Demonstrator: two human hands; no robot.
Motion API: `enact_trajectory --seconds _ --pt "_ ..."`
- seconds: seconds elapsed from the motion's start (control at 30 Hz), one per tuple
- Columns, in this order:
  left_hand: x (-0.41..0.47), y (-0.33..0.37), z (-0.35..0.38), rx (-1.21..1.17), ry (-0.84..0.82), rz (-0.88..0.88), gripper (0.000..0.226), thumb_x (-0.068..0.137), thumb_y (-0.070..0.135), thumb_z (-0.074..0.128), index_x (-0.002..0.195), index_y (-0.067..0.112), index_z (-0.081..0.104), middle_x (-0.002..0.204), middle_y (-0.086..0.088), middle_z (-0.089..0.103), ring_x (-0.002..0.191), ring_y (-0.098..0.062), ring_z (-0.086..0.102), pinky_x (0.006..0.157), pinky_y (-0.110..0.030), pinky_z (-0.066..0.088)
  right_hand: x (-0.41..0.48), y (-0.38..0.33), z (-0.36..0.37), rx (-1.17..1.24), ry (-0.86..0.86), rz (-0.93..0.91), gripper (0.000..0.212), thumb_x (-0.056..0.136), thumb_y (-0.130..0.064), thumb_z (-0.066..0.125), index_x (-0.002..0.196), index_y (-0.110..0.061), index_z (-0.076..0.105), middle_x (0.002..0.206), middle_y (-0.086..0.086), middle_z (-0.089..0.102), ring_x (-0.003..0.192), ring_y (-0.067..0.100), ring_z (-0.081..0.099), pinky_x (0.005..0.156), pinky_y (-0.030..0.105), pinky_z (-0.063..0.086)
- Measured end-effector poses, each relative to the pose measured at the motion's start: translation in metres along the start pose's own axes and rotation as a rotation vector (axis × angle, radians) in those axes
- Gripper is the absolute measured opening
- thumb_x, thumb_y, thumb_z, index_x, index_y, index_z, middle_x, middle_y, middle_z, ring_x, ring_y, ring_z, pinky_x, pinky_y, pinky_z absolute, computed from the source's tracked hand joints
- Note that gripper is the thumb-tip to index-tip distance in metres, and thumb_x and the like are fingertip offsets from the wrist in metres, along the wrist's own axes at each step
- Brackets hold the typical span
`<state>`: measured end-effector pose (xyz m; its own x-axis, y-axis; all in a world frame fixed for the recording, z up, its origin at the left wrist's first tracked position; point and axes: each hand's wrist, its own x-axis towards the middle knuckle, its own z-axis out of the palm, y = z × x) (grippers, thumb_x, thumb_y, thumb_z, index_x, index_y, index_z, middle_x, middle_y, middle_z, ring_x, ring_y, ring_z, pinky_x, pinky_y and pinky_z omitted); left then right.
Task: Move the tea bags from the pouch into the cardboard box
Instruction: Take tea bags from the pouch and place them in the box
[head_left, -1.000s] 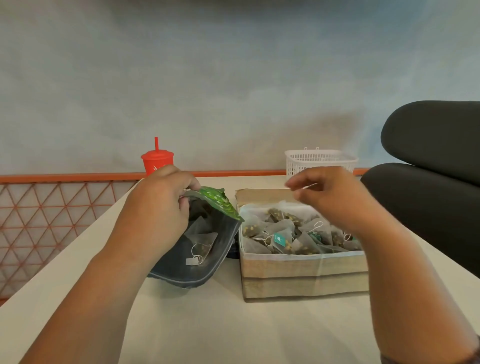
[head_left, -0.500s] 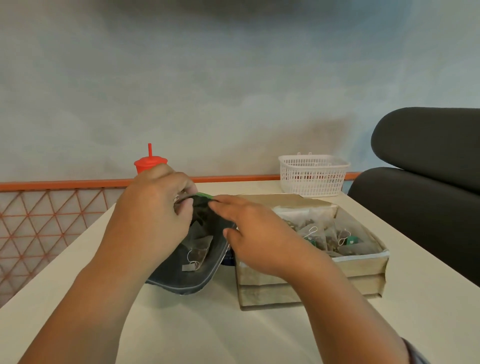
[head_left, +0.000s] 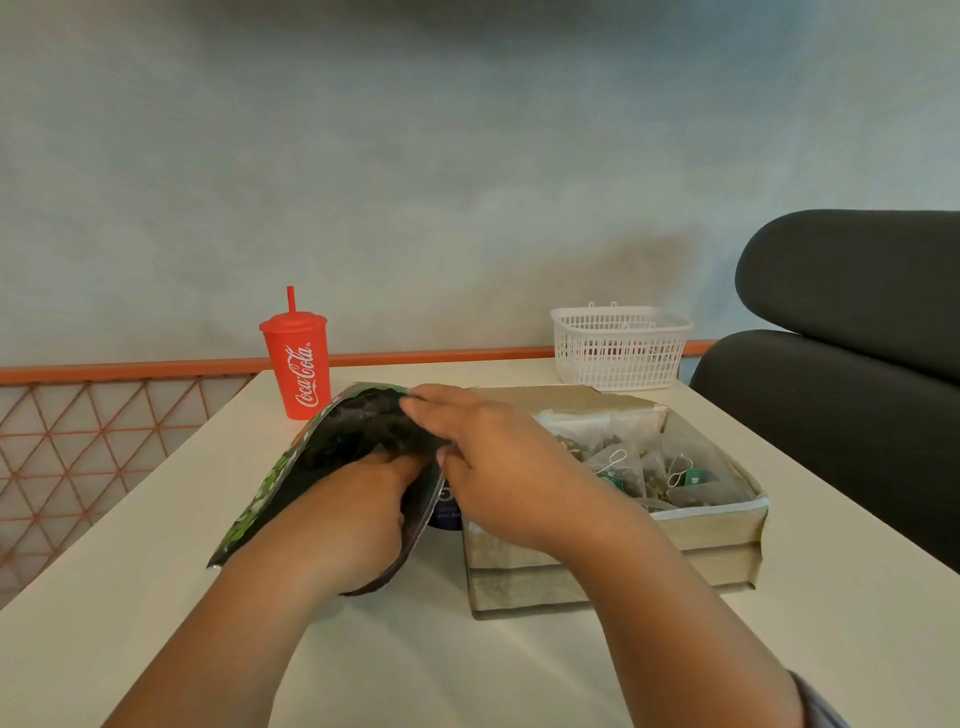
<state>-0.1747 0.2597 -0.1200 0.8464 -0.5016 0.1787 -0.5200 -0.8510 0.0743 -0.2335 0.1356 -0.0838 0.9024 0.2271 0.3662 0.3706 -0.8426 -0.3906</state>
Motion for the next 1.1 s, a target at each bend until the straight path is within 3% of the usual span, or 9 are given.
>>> enact_trajectory --seconds 0.17,0.3,0.5,0.6,0.7,0.8,0.87,0.97,1.1 --pt "0.014 -0.005 0.004 0.1 -0.017 -0.039 0.045 0.093 0.022 0.047 0.137 0.031 0.039 0.132 0.005 0.052 0.12 -0.017 0.049 0.104 -0.027 0.037 0.001 0.003 0.0 0.01 -0.002 -0.003 0.05 0.093 -0.001 0.04 0.141 -0.019 0.039 0.149 -0.008 0.033 0.135 0.012 0.031 0.11 0.021 0.024" --pt "0.013 -0.01 -0.003 0.048 0.062 -0.021 0.031 0.091 0.025 0.052 0.121 0.031 0.055 0.115 0.006 0.063 0.102 -0.015 0.057 0.094 -0.022 0.043 0.002 0.007 0.0 0.017 0.015 0.018 0.05 0.093 -0.002 0.04 0.14 -0.019 0.041 0.149 -0.009 0.033 0.135 0.011 0.031 0.111 0.019 0.023" --pt "0.008 -0.017 0.004 -0.002 0.242 0.029 0.038 0.09 0.025 0.052 0.127 0.034 0.051 0.131 0.008 0.05 0.118 -0.016 0.046 0.1 -0.026 0.035 0.001 0.006 -0.001 0.007 0.004 0.009 0.049 0.094 -0.004 0.04 0.14 -0.02 0.04 0.149 -0.009 0.033 0.135 0.01 0.03 0.104 0.011 0.018" --pt "0.011 -0.016 0.008 0.005 0.012 -0.009 0.037 0.092 0.024 0.051 0.127 0.037 0.049 0.135 0.009 0.045 0.122 -0.018 0.042 0.104 -0.03 0.035 0.001 0.006 0.001 0.012 0.003 0.004 0.049 0.094 -0.004 0.04 0.14 -0.021 0.04 0.149 -0.01 0.032 0.136 0.009 0.029 0.106 0.012 0.018" --pt "0.013 -0.009 0.0 0.088 -0.17 -0.077 0.027 0.093 0.021 0.049 0.118 0.028 0.056 0.119 0.001 0.058 0.107 -0.017 0.054 0.094 -0.026 0.043 0.002 0.006 0.003 -0.002 0.008 -0.002 0.049 0.094 -0.005 0.041 0.14 -0.022 0.04 0.15 -0.01 0.031 0.137 0.008 0.027 0.107 0.014 0.017" --pt "0.008 -0.009 -0.007 0.018 0.017 -0.047 0.013 0.091 0.023 0.05 0.097 0.026 0.061 0.092 0.004 0.065 0.084 -0.014 0.058 0.078 -0.023 0.046 0.002 0.006 0.004 0.0 0.013 -0.01 0.049 0.094 -0.004 0.041 0.14 -0.021 0.04 0.15 -0.01 0.032 0.136 0.008 0.028 0.108 0.014 0.018" --pt "-0.001 -0.008 -0.014 -0.026 0.105 0.002 0.008 0.092 0.026 0.049 0.087 0.028 0.055 0.082 0.011 0.056 0.077 -0.009 0.051 0.071 -0.016 0.037 0.003 0.007 0.003 0.001 0.014 -0.007 0.05 0.093 -0.003 0.041 0.14 -0.021 0.039 0.15 -0.01 0.032 0.136 0.008 0.028 0.104 0.011 0.016" --pt "-0.012 -0.002 -0.031 -0.128 0.214 0.067 0.025 0.09 0.026 0.053 0.067 0.03 0.044 0.067 0.012 0.05 0.065 -0.005 0.048 0.055 -0.014 0.03 0.002 0.008 0.003 0.0 0.024 -0.017 0.05 0.093 -0.003 0.042 0.14 -0.021 0.04 0.149 -0.009 0.033 0.135 0.01 0.03 0.106 0.014 0.019" --pt "-0.03 -0.001 -0.057 -0.322 0.306 0.038 0.02 0.087 0.027 0.057 0.068 0.025 0.054 0.058 0.007 0.056 0.056 -0.004 0.05 0.05 -0.016 0.028 0.002 0.005 0.005 0.022 0.005 -0.049 0.048 0.09 -0.002 0.043 0.133 -0.023 0.05 0.144 -0.007 0.041 0.127 0.015 0.041 0.106 0.028 0.035"
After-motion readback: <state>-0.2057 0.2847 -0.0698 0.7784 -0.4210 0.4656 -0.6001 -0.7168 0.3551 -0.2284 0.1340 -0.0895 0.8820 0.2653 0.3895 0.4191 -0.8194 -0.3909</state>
